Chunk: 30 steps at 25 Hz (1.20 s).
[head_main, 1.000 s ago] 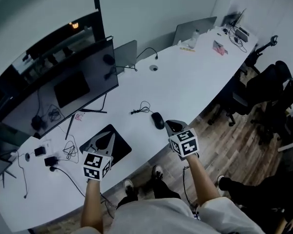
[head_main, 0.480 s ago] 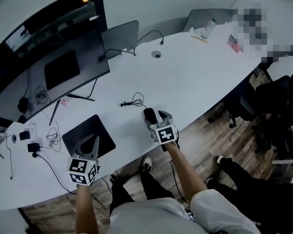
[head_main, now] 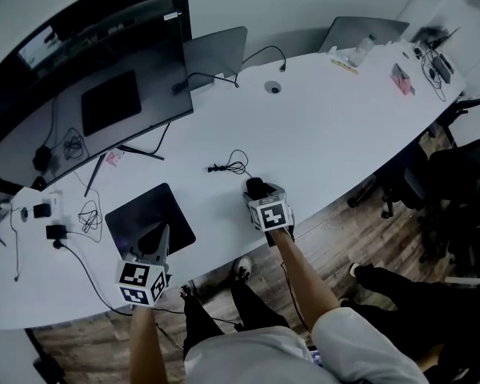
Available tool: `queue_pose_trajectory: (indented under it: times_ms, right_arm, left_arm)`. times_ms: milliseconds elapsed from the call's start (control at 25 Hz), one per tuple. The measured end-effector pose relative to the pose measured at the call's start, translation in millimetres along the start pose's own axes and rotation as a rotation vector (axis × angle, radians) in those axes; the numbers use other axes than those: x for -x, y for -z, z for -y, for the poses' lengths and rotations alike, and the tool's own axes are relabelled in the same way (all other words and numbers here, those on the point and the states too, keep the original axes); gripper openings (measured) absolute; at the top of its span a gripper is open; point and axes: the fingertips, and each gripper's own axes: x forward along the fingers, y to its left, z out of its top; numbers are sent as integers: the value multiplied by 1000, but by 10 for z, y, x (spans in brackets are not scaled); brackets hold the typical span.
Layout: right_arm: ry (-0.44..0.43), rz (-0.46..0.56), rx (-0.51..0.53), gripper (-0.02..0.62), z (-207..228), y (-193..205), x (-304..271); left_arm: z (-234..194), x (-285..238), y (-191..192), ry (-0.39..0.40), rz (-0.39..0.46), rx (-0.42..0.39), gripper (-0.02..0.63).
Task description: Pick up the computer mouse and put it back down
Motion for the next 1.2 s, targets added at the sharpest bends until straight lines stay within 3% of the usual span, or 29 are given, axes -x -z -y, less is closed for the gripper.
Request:
queue_pose_trajectory:
  times_ms: [200, 400, 720, 1200]
  right_arm:
    - [26, -16, -21, 287, 0, -40, 79]
    - [38, 61, -36, 282, -136, -293, 397]
    - [69, 223, -39, 281, -426, -840, 1189]
    - [161, 397, -23, 281, -1099, -1073, 2496]
  left_arm:
    - [-158, 82, -42, 8, 9, 4, 17]
    - [-323, 187, -164, 41, 29, -20, 17]
    - [-425, 414, -636, 120, 122, -114, 17]
    - [-365, 976, -976, 260, 224, -267, 17]
